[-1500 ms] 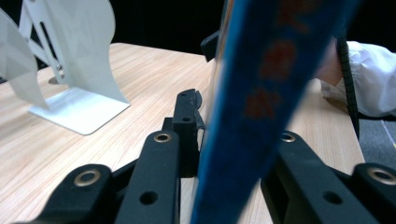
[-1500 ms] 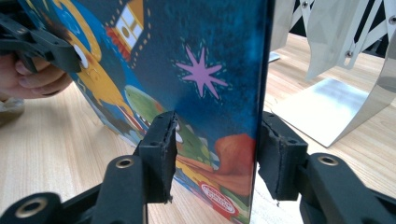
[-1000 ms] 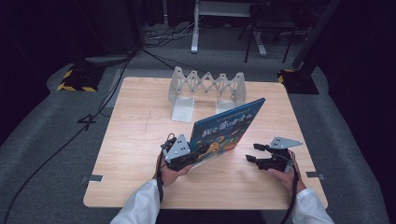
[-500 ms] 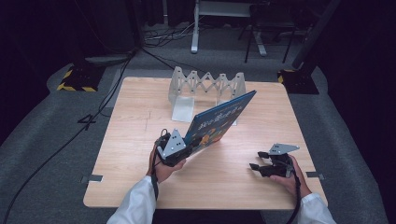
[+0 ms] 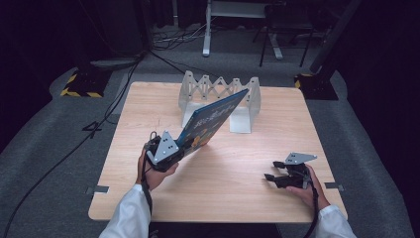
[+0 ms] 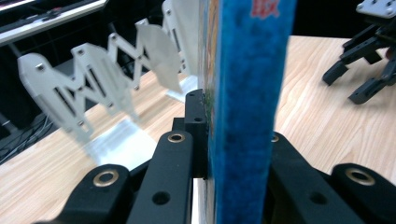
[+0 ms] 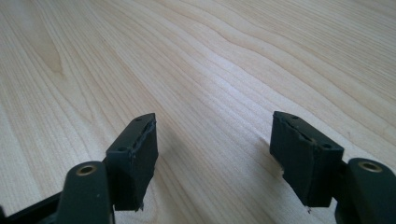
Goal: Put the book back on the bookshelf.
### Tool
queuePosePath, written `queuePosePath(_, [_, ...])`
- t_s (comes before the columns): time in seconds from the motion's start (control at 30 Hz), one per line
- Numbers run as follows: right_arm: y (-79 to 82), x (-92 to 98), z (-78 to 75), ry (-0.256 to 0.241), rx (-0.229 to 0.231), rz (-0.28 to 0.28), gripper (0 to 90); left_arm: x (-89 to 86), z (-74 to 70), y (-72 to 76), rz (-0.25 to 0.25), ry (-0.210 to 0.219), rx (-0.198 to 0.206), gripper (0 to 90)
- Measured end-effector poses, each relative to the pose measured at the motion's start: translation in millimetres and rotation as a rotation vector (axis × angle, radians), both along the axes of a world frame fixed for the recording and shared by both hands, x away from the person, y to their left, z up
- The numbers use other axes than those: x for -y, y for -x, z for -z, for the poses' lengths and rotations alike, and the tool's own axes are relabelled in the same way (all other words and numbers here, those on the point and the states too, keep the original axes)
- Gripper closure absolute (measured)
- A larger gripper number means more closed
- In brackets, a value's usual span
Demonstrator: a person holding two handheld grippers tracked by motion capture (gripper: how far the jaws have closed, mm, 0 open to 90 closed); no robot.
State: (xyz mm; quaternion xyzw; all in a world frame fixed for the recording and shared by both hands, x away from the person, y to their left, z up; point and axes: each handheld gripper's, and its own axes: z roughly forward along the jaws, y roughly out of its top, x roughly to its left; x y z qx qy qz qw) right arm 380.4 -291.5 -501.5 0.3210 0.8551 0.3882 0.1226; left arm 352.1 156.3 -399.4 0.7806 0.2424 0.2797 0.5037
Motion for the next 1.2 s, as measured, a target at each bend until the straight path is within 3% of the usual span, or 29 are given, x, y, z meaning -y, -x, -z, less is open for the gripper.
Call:
queuePosePath(0.23, [0.0, -0.3, 0.0, 0.001, 0.001, 0.001, 32.7, -7.7, 1.8, -0.5, 0.009, 0.037, -0.008, 81.8])
queuePosePath(0.27, [0.1, -0.3, 0.1, 0.002, 0.002, 0.001, 32.8, -7.5, 2.2, -1.5, 0.028, 0.070, -0.006, 80.9])
queuePosePath(0.33, [0.1, -0.3, 0.1, 0.002, 0.001, 0.002, 32.7, -6.8, 2.0, -2.1, 0.038, 0.077, -0.007, 80.7])
queuePosePath(0.57, [-0.1, 0.0, 0.0, 0.001, 0.001, 0.000, 32.9, 7.0, 0.2, -4.1, 0.043, 0.039, 0.005, 79.5])
queuePosePath(0.67, [0.4, -0.2, 0.0, 0.004, 0.002, 0.001, 32.9, 10.8, -1.3, -1.5, 0.008, 0.004, 0.033, 81.7])
queuePosePath(0.73, [0.0, 0.1, 0.0, 0.001, 0.000, 0.000, 32.9, 7.4, -4.1, -2.8, -0.002, 0.013, 0.029, 82.7])
queuePosePath(0.8, [-0.2, 0.4, -0.2, 0.002, -0.001, -0.001, 33.0, 0.7, -6.6, -5.3, -0.016, 0.050, 0.019, 82.8])
queuePosePath(0.97, [-0.6, 0.8, -0.1, 0.000, -0.001, -0.003, 33.0, -10.9, -12.0, -14.3, -0.086, 0.019, 0.016, 82.8])
queuePosePath(1.2, [-0.9, 0.9, -0.1, 0.000, -0.001, -0.002, 33.0, -25.6, -12.3, -23.7, -0.159, 0.102, 0.038, 82.8])
